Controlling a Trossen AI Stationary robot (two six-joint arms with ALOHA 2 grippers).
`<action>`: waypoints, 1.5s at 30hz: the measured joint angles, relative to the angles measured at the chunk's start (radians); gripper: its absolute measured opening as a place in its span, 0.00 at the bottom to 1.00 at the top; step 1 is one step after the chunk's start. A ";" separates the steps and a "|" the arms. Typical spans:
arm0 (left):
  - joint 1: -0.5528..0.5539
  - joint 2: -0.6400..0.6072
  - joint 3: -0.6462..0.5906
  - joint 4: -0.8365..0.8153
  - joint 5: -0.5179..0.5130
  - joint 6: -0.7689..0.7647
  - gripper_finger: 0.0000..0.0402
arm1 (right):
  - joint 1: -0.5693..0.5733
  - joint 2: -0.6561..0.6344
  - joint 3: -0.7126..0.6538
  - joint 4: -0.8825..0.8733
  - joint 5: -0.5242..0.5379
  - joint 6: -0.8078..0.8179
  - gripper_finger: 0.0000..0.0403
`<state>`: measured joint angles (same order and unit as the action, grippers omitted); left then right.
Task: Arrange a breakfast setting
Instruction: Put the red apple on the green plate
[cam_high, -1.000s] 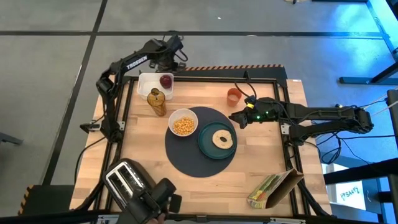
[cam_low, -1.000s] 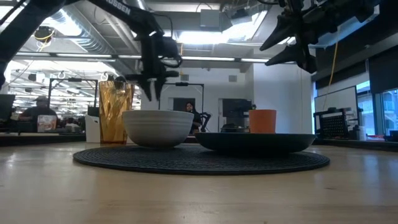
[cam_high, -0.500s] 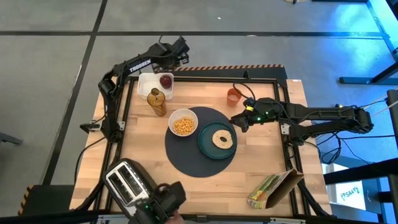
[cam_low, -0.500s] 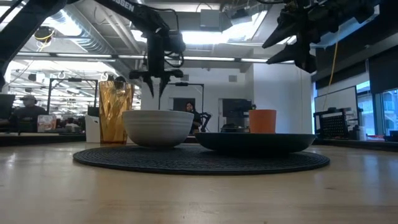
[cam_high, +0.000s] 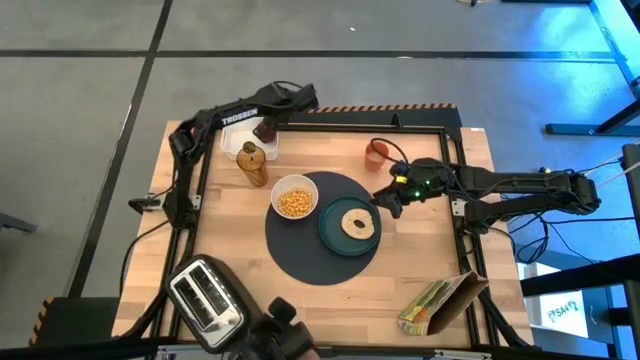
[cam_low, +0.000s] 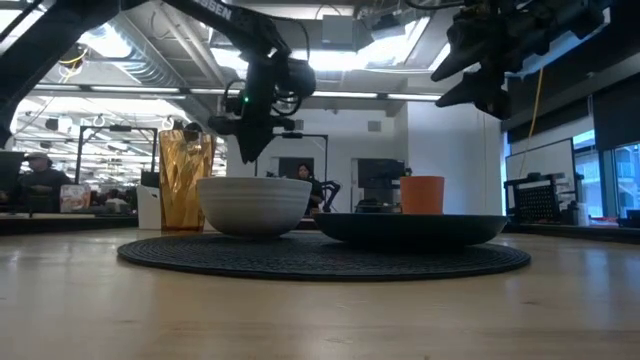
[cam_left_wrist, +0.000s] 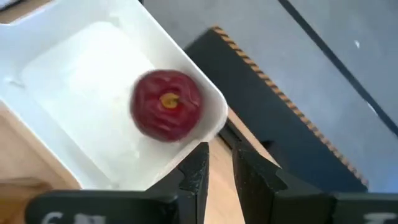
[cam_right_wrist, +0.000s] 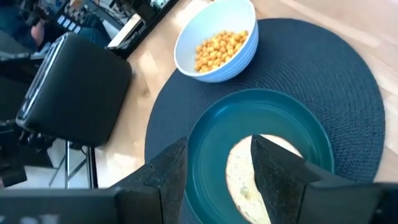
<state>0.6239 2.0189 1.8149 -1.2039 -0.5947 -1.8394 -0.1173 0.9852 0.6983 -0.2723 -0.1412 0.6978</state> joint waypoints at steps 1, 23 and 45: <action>-0.002 0.004 0.000 -0.004 -0.005 -0.015 0.16 | 0.000 0.000 0.000 -0.004 -0.003 -0.007 0.42; 0.049 0.025 -0.047 -0.014 0.041 -0.131 0.16 | -0.254 0.000 0.000 -0.026 -0.370 -0.260 0.42; 0.017 0.089 0.010 -0.053 0.002 -0.357 0.16 | -0.344 0.000 0.000 -0.111 -0.463 -0.466 0.42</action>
<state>0.6405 2.1075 1.8253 -1.2564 -0.5929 -2.1963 -0.4618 0.9852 0.6983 -0.3833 -0.6045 0.2321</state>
